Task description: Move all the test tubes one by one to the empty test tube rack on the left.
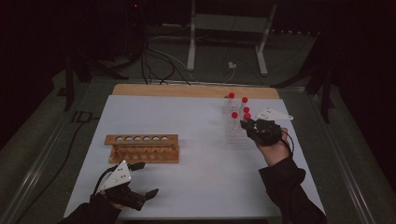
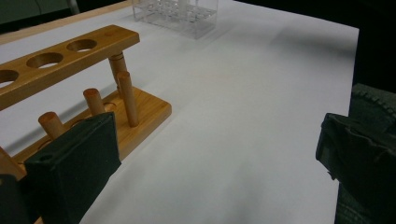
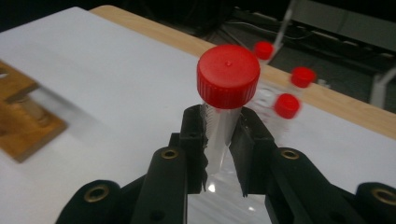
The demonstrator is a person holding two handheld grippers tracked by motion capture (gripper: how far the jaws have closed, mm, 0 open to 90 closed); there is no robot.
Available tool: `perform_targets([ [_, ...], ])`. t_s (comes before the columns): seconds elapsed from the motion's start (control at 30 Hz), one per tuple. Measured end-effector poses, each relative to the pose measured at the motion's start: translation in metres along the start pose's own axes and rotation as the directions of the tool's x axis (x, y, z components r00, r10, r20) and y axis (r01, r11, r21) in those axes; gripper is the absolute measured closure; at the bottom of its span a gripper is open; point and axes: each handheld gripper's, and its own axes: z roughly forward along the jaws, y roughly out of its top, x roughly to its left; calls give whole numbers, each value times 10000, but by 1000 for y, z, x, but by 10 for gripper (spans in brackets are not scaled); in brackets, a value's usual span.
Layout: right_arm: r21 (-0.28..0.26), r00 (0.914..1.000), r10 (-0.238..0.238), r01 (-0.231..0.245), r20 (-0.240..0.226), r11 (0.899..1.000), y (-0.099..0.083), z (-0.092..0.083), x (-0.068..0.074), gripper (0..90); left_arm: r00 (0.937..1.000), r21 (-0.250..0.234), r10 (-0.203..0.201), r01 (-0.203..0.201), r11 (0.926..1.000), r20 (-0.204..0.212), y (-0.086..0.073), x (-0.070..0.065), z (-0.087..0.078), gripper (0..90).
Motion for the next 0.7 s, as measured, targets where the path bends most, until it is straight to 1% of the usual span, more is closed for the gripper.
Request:
perform_targets([
  [0.07,9,9998,-79,79,-170,10000,0,0,5,749,9999,73,-44,43,10000,106,2,-1,0,3],
  [0.13,7,9994,-150,150,-304,9999,1,-1,10,749,9994,102,-113,110,9999,313,4,-2,0,3],
  [0.27,-3,9979,-255,255,-602,9997,1,-4,18,749,9990,156,-109,102,9998,442,9,-3,1,3],
  [0.3,3,9973,-293,294,-669,9996,1,-5,19,749,9989,191,-48,39,9998,469,11,-3,1,3],
  [0.37,41,9964,-388,393,-756,9992,0,-5,23,749,9982,239,-118,104,9997,590,14,-4,2,3],
  [0.53,222,9926,-602,629,-1052,9978,-6,-5,35,749,9984,335,70,-89,9994,567,20,-6,3,3],
  [0.57,254,9916,-657,690,-1113,9973,-8,-4,38,749,9980,322,100,-120,9994,619,22,-6,2,3],
  [0.7,341,9874,-780,834,-1378,9959,-11,-3,47,749,9977,328,127,-149,9994,673,26,-6,2,3],
])
